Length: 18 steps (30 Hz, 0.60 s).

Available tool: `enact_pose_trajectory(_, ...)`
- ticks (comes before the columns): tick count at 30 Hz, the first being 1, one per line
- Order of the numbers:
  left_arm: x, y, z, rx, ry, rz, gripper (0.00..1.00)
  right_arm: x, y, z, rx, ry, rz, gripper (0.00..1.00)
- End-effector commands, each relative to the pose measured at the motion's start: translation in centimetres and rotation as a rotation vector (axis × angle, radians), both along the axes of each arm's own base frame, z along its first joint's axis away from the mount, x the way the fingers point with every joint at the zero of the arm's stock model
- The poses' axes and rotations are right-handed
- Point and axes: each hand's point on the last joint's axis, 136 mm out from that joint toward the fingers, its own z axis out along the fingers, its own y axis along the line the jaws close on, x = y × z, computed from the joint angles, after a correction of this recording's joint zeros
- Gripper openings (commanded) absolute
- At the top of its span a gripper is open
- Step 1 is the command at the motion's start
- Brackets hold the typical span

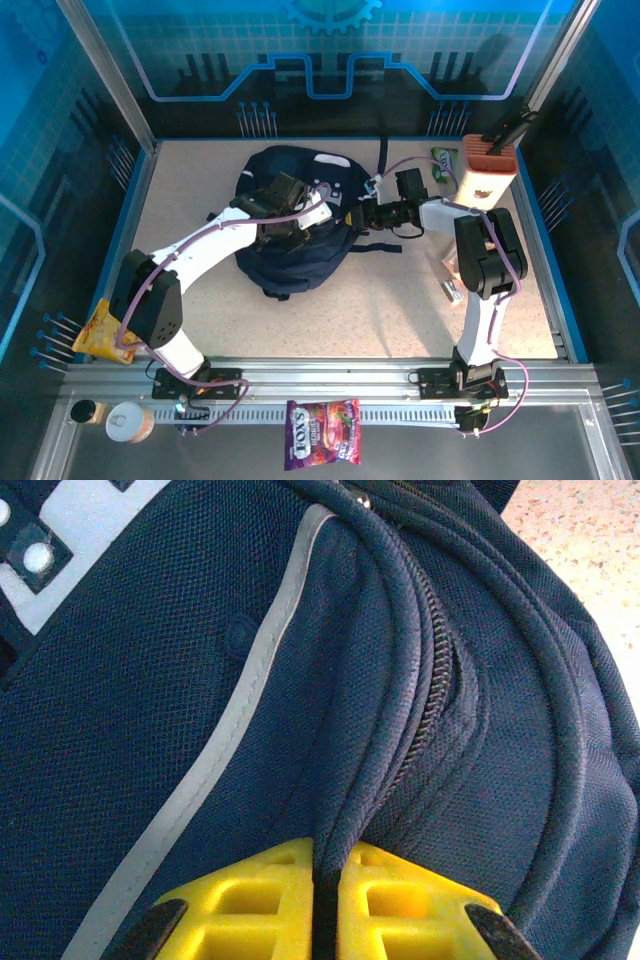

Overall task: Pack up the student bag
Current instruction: Unzip the student bag at the top-center of the table.

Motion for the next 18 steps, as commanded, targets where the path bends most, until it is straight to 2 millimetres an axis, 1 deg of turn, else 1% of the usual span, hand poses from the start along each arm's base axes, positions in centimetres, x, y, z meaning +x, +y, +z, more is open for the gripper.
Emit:
enact_pose_trajectory(1,0.11,-0.38,1.43,-0.047,-0.027,0.008,0.12,-0.59,-0.63,1.17,0.022,-0.016,0.007,0.38)
enact_pose_trajectory(4,0.08,-0.33,1.38,-0.043,-0.027,0.006,0.12,-0.91,-0.75,1.31,0.028,-0.023,0.011,0.38)
enact_pose_trajectory(7,0.02,-0.3,1.24,-0.038,-0.022,0.002,0.12,-1.08,-1.01,1.43,0.054,-0.027,-0.003,0.32)
enact_pose_trajectory(12,0.02,-0.24,0.98,-0.027,-0.014,-0.001,0.12,-1.24,-1.17,0.9,0.062,-0.016,-0.013,0.27)
enact_pose_trajectory(14,0.04,-0.33,1.17,-0.032,-0.016,-0.003,0.12,-1.0,-1.13,0.75,0.062,-0.013,-0.015,0.25)
enact_pose_trajectory(18,0.07,-0.45,1.25,-0.039,-0.015,-0.005,0.12,-0.32,-0.98,0.68,0.054,-0.014,-0.022,0.26)
